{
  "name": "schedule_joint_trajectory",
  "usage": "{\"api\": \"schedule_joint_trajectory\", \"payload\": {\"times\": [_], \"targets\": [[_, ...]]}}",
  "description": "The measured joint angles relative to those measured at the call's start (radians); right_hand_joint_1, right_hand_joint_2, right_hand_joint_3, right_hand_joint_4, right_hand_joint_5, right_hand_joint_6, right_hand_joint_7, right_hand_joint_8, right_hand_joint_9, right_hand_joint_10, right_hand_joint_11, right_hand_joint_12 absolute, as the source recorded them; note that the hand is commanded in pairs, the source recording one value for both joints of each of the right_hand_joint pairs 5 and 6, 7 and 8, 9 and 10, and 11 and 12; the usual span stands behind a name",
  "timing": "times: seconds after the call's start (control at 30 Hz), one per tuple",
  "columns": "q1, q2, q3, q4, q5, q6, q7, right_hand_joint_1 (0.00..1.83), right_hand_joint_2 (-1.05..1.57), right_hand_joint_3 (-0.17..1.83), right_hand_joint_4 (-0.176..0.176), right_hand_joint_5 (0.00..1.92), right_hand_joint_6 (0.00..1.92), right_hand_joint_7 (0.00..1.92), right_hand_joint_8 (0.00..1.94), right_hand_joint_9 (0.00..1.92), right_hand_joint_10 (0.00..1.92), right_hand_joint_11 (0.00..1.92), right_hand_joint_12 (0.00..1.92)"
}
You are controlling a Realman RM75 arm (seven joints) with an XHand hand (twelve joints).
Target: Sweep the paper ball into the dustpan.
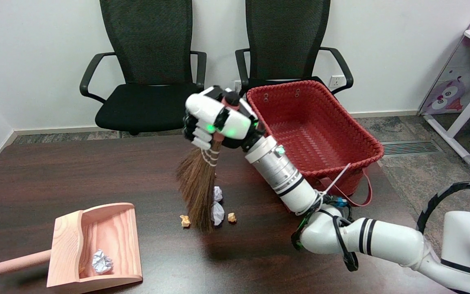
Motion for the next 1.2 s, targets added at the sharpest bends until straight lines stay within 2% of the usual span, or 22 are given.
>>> {"api": "schedule_joint_trajectory", "payload": {"times": [0.27,0.6,0.73,1.2], "targets": [[0.002,0.033,0.011,-0.019,0.011,0.036,0.054,0.98,1.57,0.87,0.028,1.92,1.92,1.92,1.92,1.92,1.92,1.92,1.92],[0.026,0.089,0.055,-0.03,-0.144,-0.052,0.003,0.99,1.57,0.86,0.032,1.92,1.92,1.92,1.92,1.92,1.92,1.92,1.92],[0.034,0.108,0.078,-0.032,-0.223,-0.103,-0.034,0.99,1.57,0.73,0.029,1.92,1.92,1.92,1.92,1.92,1.92,1.92,1.92],[0.045,0.176,0.108,-0.044,-0.379,-0.272,-0.235,0.98,1.57,0.57,0.023,1.92,1.92,1.92,1.92,1.92,1.92,1.92,1.92]]}}
